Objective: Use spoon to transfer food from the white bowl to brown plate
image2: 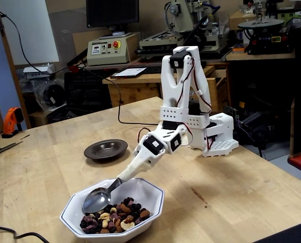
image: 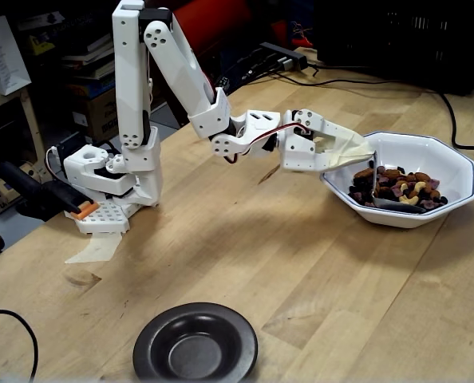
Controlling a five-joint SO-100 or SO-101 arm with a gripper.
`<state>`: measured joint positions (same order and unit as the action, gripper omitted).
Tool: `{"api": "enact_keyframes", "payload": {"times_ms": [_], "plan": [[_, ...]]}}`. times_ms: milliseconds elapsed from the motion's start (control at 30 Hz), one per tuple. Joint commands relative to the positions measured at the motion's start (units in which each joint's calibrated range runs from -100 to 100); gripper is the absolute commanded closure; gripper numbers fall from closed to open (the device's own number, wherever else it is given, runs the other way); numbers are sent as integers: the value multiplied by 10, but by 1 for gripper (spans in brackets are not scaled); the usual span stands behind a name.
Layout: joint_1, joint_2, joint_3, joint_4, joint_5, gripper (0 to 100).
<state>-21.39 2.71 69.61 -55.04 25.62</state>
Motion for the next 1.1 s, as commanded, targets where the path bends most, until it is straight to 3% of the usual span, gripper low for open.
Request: {"api": "enact_keyframes", "payload": {"times_ms": [0, 367, 633, 1067], "plan": [[0, -8, 0, -25, 0, 96], [-77, -8, -6, -25, -3, 96], [-84, 57, -6, -32, -38, 96], [-77, 99, -70, -33, -43, 96]]}}
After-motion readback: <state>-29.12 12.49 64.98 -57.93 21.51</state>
